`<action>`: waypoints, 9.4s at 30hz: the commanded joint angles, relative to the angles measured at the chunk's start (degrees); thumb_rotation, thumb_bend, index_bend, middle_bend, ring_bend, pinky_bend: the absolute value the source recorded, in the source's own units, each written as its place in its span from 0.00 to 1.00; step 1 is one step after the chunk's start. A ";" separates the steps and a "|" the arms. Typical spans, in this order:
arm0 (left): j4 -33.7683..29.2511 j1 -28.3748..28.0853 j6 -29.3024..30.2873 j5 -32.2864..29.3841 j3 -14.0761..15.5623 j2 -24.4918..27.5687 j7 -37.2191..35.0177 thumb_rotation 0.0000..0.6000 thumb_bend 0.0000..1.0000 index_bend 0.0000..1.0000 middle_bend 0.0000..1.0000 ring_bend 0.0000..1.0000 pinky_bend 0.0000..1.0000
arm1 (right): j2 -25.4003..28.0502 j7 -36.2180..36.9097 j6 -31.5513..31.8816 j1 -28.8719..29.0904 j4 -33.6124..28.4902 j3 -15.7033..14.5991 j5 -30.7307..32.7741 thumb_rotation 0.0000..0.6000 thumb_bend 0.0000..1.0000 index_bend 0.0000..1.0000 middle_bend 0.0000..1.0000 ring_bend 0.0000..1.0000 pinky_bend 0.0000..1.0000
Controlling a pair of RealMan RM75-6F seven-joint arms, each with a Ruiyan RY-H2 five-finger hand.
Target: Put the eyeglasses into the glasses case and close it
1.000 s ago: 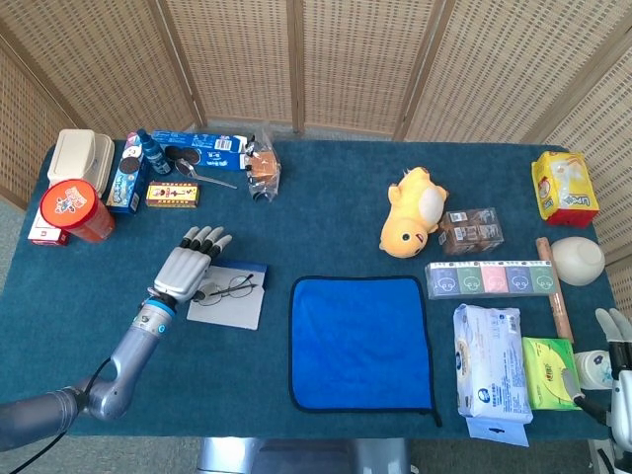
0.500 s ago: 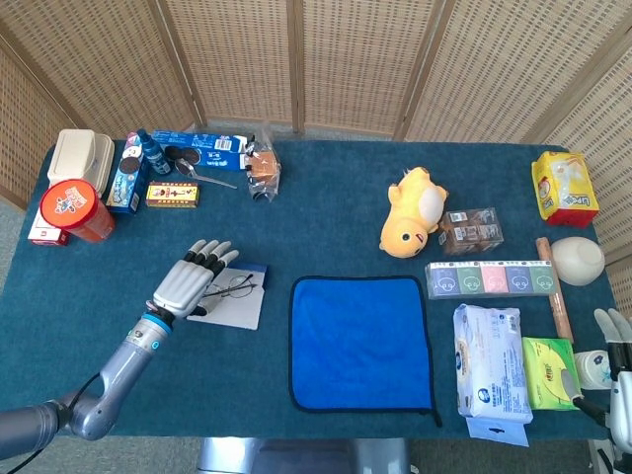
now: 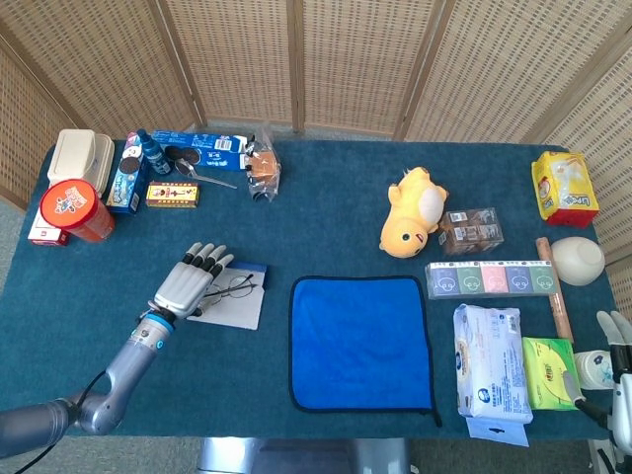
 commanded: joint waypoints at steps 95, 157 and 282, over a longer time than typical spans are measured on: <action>-10.50 -9.20 -13.02 -15.60 -0.80 6.70 -5.65 1.00 0.27 0.00 0.07 0.00 0.12 | 1.73 -2.97 -3.45 1.28 -1.64 -1.80 -3.86 1.00 0.28 0.09 0.09 0.00 0.08; -26.96 0.22 -5.11 2.96 9.92 11.58 -13.91 1.00 0.27 0.00 0.06 0.00 0.04 | 0.70 -3.16 -4.99 3.25 -1.09 -2.88 -5.91 1.00 0.28 0.09 0.09 0.00 0.08; 19.56 49.79 44.22 48.28 23.59 -2.69 -7.15 1.00 0.29 0.00 0.00 0.00 0.01 | 0.46 6.97 -4.30 7.65 7.07 -7.02 -15.99 1.00 0.28 0.07 0.09 0.00 0.08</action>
